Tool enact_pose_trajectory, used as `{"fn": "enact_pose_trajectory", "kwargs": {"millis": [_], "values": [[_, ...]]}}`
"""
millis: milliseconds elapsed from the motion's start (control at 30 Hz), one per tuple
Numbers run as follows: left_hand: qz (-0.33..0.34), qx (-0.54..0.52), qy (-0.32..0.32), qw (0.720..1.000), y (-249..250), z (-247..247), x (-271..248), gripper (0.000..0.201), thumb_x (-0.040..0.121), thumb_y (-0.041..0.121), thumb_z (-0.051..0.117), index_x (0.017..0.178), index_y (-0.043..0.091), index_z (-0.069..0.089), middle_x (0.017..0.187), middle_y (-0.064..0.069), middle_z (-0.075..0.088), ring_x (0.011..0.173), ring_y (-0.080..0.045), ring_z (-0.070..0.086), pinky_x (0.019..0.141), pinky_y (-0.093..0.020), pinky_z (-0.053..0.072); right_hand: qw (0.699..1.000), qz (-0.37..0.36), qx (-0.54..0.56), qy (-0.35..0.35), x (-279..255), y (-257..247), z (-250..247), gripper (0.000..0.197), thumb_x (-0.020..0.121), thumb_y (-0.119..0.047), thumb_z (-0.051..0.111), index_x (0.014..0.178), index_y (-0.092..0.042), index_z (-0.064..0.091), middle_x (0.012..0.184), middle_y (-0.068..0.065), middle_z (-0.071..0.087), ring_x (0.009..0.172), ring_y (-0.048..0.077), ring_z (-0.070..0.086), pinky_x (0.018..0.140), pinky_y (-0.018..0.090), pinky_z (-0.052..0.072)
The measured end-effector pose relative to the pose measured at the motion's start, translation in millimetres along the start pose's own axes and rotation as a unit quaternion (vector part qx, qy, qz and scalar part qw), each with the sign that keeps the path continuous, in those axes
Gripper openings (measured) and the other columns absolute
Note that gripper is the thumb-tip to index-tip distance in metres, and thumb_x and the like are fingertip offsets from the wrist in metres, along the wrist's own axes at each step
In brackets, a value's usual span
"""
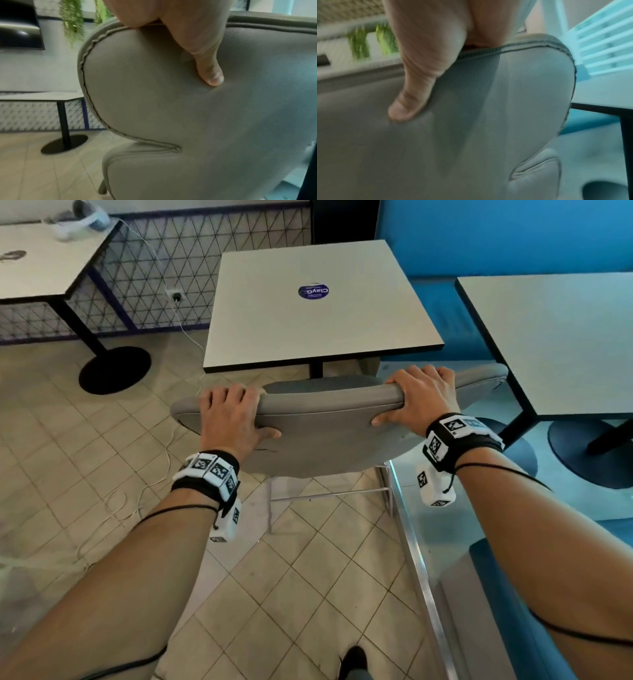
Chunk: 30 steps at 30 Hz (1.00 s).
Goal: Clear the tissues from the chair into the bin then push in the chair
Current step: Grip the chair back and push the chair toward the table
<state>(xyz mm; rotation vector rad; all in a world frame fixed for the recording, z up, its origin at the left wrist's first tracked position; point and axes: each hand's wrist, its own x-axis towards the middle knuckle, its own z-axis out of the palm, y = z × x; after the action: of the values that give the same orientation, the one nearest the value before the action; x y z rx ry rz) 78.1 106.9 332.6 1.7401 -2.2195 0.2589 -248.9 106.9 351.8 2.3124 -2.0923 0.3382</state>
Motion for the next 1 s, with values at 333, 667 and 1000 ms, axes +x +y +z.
{"fn": "enact_pose_trajectory", "kwargs": {"millis": [333,667,1000], "values": [[-0.021,0.0,-0.027,0.999,-30.9,34.7,109.1,0.075,0.061,0.059,0.08,0.117,0.015,0.055,0.107,-0.012,0.057,0.101,-0.035,0.049,0.095,-0.049,0.034,1.0,0.007,0.014,-0.002,115.6,6.3,19.8,0.073,0.06,-0.073,0.07,0.116,-0.029,0.06,0.113,0.0,0.062,0.112,0.029,0.051,0.103,0.044,0.024],[0.021,-0.007,-0.003,1.0,-61.0,56.0,159.8,0.072,0.064,0.063,0.075,0.115,0.017,0.057,0.105,-0.009,0.058,0.098,-0.033,0.048,0.093,-0.048,0.034,0.999,0.002,0.0,0.043,167.7,7.2,32.0,0.068,0.06,-0.073,0.071,0.108,-0.026,0.063,0.102,0.001,0.064,0.101,0.029,0.055,0.099,0.045,0.029],[0.046,-0.016,-0.016,0.999,-63.8,53.2,153.1,0.074,0.067,0.065,0.073,0.122,0.021,0.053,0.109,-0.006,0.057,0.1,-0.031,0.048,0.096,-0.049,0.035,0.999,0.045,-0.001,0.014,158.2,-6.3,24.8,0.069,0.06,-0.07,0.073,0.115,-0.032,0.06,0.107,-0.002,0.061,0.109,0.028,0.051,0.108,0.046,0.024]]}}
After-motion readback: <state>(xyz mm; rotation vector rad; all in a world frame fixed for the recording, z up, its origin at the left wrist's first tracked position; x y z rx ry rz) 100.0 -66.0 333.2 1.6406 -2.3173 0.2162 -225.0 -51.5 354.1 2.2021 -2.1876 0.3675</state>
